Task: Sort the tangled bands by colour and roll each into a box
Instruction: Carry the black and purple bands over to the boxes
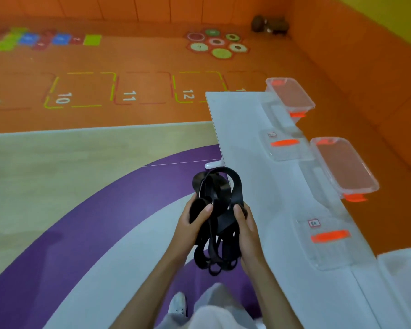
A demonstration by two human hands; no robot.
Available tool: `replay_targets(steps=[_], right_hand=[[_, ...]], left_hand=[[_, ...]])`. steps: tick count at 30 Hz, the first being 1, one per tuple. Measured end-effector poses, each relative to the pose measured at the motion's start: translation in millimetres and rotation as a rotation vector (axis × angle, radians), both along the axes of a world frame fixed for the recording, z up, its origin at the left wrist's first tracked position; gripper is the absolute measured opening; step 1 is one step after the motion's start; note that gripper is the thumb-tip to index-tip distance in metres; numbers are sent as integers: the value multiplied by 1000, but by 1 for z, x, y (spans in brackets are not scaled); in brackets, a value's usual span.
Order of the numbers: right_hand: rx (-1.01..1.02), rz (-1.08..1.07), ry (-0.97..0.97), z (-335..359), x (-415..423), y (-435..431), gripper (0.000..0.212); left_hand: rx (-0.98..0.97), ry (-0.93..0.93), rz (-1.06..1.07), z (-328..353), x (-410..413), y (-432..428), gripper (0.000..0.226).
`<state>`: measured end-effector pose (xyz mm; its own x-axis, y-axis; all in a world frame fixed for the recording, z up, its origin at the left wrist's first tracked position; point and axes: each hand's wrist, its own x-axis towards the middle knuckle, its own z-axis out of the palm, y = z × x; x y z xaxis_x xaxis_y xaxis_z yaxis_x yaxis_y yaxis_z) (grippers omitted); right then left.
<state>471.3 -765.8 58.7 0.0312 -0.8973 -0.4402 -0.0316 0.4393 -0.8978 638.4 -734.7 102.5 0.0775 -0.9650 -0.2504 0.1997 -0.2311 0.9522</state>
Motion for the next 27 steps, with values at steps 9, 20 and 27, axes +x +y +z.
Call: replay_targets(steps=[9, 20, 27], right_hand=[[-35, -36, -40, -16, 28, -198, 49], [-15, -215, -81, -24, 14, -405, 69], [39, -399, -165, -46, 2, -494, 57]], left_hand=[[41, -52, -39, -15, 27, -203, 50], [90, -87, -321, 3, 20, -446, 55], [106, -122, -530, -13, 4, -579, 51]])
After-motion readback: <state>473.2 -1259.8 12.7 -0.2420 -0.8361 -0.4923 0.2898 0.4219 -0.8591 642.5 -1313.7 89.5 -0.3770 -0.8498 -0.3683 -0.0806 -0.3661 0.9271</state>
